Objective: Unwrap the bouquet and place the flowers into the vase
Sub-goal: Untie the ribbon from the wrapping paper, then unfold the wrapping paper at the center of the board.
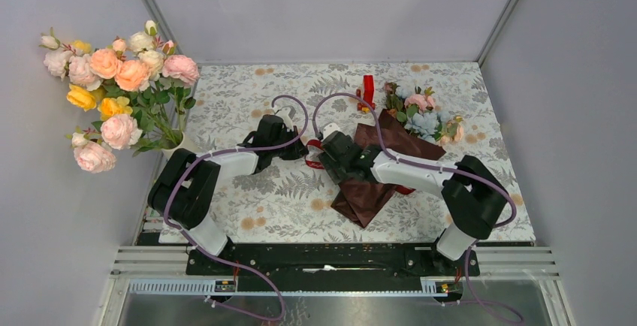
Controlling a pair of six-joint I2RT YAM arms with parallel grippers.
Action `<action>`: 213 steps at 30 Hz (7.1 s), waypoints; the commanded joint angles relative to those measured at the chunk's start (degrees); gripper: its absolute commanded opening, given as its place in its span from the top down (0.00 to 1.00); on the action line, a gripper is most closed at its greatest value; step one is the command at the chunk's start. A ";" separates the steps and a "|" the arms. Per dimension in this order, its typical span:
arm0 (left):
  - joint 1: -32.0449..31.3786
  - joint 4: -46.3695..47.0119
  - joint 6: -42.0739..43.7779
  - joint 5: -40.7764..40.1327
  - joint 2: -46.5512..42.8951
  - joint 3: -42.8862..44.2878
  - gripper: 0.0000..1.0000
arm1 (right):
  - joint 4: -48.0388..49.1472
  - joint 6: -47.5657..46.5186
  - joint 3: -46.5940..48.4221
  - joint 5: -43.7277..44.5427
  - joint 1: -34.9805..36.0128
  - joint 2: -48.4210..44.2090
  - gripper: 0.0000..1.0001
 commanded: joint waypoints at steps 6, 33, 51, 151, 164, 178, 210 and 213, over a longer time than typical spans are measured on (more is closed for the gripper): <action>0.56 3.55 -0.65 1.73 -0.13 0.35 1.00 | -0.62 2.66 2.11 3.66 0.37 1.01 0.61; 0.93 3.92 -0.85 0.78 -1.04 0.05 1.00 | -2.11 17.70 -8.59 8.38 0.25 -19.64 0.94; 3.14 7.81 -7.71 -2.97 -0.01 0.34 1.00 | -7.20 28.03 -29.03 11.57 -22.27 -52.21 1.00; -16.18 12.86 -19.12 4.56 -19.27 -14.81 0.02 | -8.96 26.41 -30.91 -28.56 -49.90 -53.42 0.12; -17.11 10.53 -16.22 2.25 -15.63 -10.66 0.04 | 6.45 32.01 -39.45 -32.01 -48.45 -45.37 0.30; -17.11 11.48 -16.32 4.58 -10.42 -7.97 0.23 | 20.62 37.07 -42.29 -29.37 -43.85 -37.40 0.61; -21.06 10.33 -10.49 2.93 -10.53 -3.07 0.47 | -0.63 31.59 -36.74 -10.70 -40.67 -52.14 0.30; -22.80 10.59 -9.68 3.76 -10.91 -2.46 0.47 | -6.61 29.66 -34.49 -6.92 -40.67 -57.84 0.26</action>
